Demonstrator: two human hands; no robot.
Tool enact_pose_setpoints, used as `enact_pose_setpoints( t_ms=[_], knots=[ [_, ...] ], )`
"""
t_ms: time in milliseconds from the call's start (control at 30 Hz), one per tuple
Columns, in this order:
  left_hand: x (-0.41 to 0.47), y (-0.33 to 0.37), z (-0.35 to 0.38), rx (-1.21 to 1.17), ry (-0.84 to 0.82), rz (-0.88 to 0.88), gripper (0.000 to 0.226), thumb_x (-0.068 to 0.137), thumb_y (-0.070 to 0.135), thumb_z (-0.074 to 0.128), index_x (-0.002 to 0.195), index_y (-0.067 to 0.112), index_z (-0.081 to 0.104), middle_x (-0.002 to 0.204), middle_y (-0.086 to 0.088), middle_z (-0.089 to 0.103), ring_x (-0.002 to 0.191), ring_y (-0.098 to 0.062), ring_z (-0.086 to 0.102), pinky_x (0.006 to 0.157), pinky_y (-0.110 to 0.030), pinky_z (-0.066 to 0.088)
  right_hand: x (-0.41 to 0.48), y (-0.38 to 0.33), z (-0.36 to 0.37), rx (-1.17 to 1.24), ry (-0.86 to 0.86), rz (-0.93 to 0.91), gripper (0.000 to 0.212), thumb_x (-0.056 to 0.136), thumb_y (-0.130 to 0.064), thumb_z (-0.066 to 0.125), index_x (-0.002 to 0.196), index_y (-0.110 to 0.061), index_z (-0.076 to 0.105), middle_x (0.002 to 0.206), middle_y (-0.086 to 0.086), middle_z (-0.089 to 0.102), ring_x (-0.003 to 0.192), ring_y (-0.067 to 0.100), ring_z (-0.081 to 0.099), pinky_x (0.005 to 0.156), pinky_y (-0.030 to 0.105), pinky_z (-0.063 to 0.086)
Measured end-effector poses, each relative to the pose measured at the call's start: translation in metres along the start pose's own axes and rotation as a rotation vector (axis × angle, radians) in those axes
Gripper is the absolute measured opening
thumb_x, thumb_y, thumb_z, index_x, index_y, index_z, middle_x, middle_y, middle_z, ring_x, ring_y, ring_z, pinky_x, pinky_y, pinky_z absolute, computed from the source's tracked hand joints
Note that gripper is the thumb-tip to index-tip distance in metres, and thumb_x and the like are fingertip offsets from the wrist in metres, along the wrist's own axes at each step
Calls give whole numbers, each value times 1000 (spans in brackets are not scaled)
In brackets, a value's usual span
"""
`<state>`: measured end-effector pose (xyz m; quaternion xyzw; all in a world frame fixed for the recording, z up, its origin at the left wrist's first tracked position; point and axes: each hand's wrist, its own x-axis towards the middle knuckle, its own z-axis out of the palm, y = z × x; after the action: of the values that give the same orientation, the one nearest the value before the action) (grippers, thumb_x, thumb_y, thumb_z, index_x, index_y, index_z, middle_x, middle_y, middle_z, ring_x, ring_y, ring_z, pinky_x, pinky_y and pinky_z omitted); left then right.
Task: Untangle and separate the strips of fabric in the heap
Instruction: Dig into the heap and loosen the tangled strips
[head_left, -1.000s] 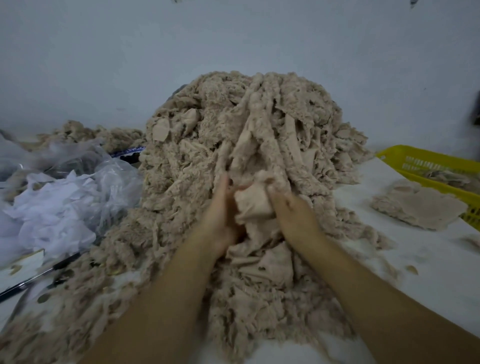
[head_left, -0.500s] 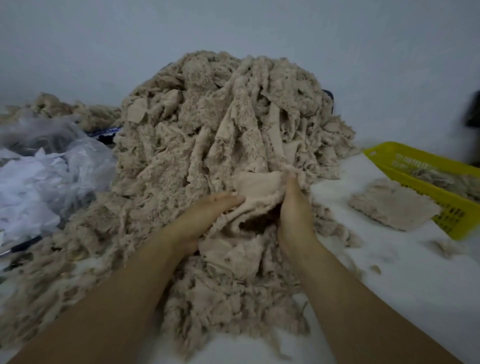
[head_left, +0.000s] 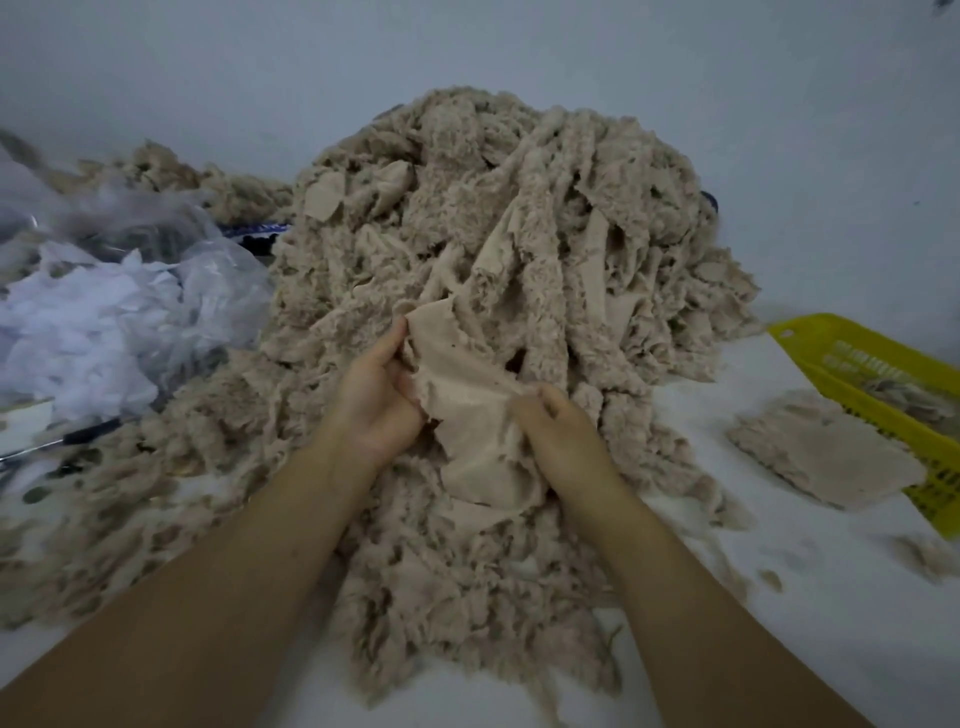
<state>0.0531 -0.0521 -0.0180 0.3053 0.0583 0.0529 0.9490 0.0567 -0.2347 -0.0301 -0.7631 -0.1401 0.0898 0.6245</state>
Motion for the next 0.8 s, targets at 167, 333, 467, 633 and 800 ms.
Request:
enact_pose_setpoints(
  t_ms=[167,333,467,633,800],
  knots=[
    [0,-2,3,167,40,32,23,102,24,52,116,14,67,96,-1,73,90,-17,71,82,-37,59,5,-4,-8,336,81,127,30,85,-30,58,55,-27,56,60,1,51,64,16,50,68,32,40],
    [3,-25,6,610,44,115,17,101,13,51,106,14,68,100,-7,74,91,-24,69,78,-37,59,9,-4,-14,521,83,185,20,94,-28,59,89,-12,70,95,14,62,92,26,58,88,40,47],
    [-7,-40,9,1055,-33,193,32,102,32,50,131,33,61,119,26,62,107,3,57,79,-8,41,11,-4,-12,549,56,121,27,101,-29,53,100,-11,74,97,7,75,91,16,71,81,28,53],
    [-16,-44,9,1257,-247,172,51,78,77,52,97,31,66,88,15,65,76,2,57,71,-29,53,10,-1,-12,553,45,35,41,103,-27,49,74,-25,79,69,-4,73,68,1,69,66,18,54],
    [-10,-48,7,1177,-151,181,43,93,49,60,75,11,63,69,-2,58,61,-9,55,56,-24,43,14,0,-6,458,233,39,18,98,-25,58,99,-12,71,96,8,75,90,18,71,77,30,56]
  ],
)
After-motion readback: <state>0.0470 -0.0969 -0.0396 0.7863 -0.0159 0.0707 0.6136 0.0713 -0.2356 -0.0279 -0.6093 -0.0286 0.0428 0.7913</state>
